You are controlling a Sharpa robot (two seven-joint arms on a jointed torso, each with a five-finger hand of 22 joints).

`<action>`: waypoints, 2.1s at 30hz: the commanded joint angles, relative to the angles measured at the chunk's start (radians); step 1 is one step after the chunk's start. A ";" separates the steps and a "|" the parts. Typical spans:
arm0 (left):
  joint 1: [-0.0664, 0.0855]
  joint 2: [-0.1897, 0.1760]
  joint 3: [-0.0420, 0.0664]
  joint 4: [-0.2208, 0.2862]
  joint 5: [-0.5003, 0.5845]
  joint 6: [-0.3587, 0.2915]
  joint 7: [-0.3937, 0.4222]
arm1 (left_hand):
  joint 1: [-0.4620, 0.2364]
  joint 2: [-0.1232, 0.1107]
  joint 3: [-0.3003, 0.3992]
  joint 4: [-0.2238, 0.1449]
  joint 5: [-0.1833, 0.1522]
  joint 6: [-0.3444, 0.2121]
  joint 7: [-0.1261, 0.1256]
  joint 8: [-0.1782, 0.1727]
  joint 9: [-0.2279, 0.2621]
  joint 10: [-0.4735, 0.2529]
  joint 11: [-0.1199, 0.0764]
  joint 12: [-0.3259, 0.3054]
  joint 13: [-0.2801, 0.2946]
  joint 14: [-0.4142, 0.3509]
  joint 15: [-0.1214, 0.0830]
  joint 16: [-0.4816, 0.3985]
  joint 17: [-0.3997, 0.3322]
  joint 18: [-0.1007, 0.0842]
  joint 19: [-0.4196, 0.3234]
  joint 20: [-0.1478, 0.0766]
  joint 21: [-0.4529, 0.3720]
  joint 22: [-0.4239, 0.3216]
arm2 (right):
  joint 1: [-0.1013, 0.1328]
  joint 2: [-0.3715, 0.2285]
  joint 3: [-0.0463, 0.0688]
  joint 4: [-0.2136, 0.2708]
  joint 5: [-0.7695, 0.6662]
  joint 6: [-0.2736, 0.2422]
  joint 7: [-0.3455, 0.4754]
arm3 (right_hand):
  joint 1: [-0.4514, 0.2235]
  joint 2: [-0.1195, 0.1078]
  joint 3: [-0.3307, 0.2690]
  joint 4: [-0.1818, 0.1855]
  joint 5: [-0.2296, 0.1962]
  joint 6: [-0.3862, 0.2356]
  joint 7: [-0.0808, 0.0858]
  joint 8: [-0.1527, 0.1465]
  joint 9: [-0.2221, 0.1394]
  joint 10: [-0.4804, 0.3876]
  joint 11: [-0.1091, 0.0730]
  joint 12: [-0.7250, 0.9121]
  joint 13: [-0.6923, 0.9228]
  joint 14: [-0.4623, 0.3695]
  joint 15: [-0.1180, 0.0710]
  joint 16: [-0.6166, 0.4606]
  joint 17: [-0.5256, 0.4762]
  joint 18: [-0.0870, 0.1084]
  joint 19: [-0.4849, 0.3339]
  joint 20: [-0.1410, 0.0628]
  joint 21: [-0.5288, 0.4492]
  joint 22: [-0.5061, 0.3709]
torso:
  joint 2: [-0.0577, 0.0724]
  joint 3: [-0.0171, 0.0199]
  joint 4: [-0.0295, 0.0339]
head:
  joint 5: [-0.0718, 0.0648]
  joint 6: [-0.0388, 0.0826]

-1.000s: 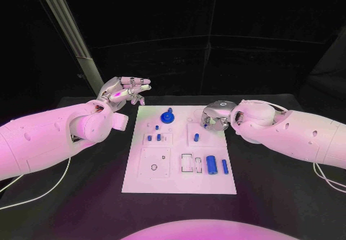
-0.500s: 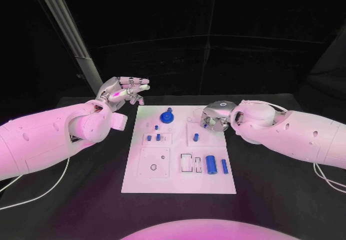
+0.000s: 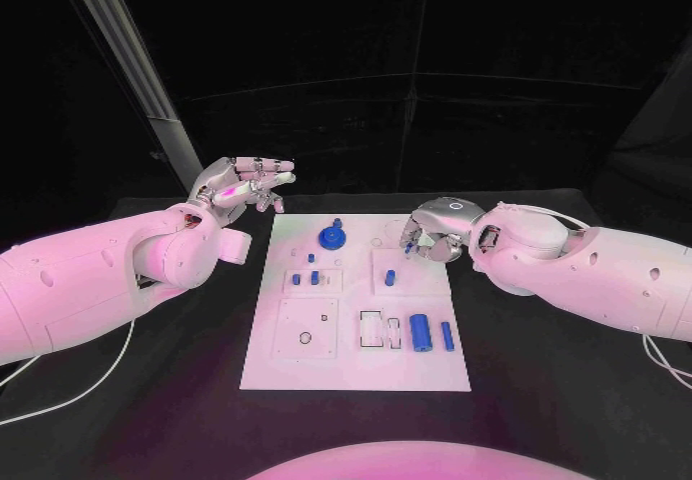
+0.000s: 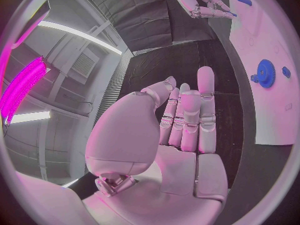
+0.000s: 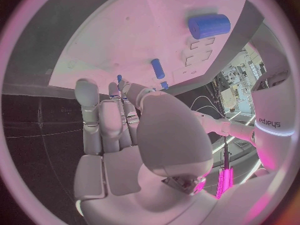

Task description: Assemble the parts on the task board

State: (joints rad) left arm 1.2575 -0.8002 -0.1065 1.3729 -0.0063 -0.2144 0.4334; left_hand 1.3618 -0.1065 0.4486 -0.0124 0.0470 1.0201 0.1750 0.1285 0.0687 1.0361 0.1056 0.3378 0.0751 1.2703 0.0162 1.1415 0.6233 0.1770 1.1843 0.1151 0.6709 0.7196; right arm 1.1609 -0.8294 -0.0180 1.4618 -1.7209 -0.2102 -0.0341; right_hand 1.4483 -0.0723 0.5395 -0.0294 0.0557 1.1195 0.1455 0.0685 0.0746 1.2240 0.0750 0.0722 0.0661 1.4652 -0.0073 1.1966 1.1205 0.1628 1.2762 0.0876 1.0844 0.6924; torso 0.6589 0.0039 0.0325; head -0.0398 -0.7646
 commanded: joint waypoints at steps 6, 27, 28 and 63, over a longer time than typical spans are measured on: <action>0.002 0.002 0.001 0.001 0.005 -0.013 0.006 | -0.002 -0.003 0.000 -0.006 0.006 -0.004 0.005 0.003 -0.001 -0.006 0.000 0.006 -0.001 -0.008 0.001 -0.004 0.000 0.005 -0.006 0.000 -0.004 -0.002 | 0.007 -0.037 0.013 0.079 0.076 -0.067 -0.009 | -0.013 -0.002 0.007 -0.002 0.004 0.006 0.003 -0.001 0.001 0.001 0.002 -0.007 -0.001 0.038 -0.005 0.005 0.003 -0.015 0.006 0.002 0.009 0.007 | 0.001 -0.0004 -0.0012 | 0.007 0.001; 0.002 0.042 0.001 -0.002 0.005 -0.017 0.005 | -0.002 -0.002 0.000 -0.006 0.006 -0.005 0.006 0.004 0.000 -0.007 0.001 0.008 -0.001 -0.009 0.002 -0.005 -0.002 0.005 -0.006 0.000 -0.005 -0.002 | -0.035 0.149 0.012 0.153 0.036 0.010 -0.005 | -0.019 -0.002 0.014 -0.005 0.006 0.006 0.005 -0.001 0.001 -0.001 0.003 -0.008 -0.001 0.038 -0.005 0.008 0.003 -0.016 0.006 0.002 0.014 0.012 | 0.002 -0.0015 0.0003 | 0.067 -0.023; 0.002 0.042 0.001 -0.001 0.005 -0.017 0.004 | -0.002 -0.002 0.000 -0.006 0.006 -0.005 0.006 0.004 0.000 -0.007 0.001 0.008 -0.001 -0.009 0.002 -0.005 -0.002 0.005 -0.006 0.000 -0.005 -0.002 | -0.041 0.157 0.011 0.149 0.032 0.014 -0.005 | -0.019 -0.002 0.014 -0.005 0.006 0.006 0.005 -0.001 0.001 0.000 0.003 -0.007 -0.001 0.038 -0.005 0.008 0.003 -0.016 0.006 0.002 0.014 0.011 | 0.003 -0.0013 -0.0006 | 0.071 -0.025; 0.002 0.054 0.001 -0.002 0.005 -0.010 -0.001 | -0.002 -0.003 -0.002 -0.007 0.006 -0.009 0.008 0.006 0.000 -0.013 0.003 0.010 -0.001 -0.011 0.004 -0.006 -0.006 0.005 -0.007 0.002 -0.006 -0.004 | -0.099 0.255 -0.009 0.088 -0.068 0.112 -0.019 | -0.031 -0.003 0.016 -0.004 0.004 0.004 0.007 -0.002 0.000 -0.002 0.005 -0.008 -0.001 0.038 -0.004 0.010 0.002 -0.016 0.005 0.002 0.017 0.013 | 0.002 -0.0003 -0.0002 | 0.112 -0.061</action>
State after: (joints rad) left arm 1.2580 -0.7469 -0.1063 1.3705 -0.0050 -0.2306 0.4293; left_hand 1.3618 -0.1065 0.4456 -0.0153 0.0470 1.0167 0.1785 0.1285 0.0690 1.0327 0.1091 0.3437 0.0755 1.2668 0.0198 1.1415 0.6179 0.1768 1.1849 0.1146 0.6709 0.7167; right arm 1.0607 -0.5759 -0.0269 1.5492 -1.7729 -0.1231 -0.0498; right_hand 1.4260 -0.0736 0.5493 -0.0343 0.0555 1.1213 0.1475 0.0624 0.0731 1.2237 0.0753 0.0676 0.0651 1.4651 -0.0072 1.2022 1.1238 0.1630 1.2761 0.0876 1.0957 0.7048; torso 0.6608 0.0037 0.0325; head 0.0724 -0.8256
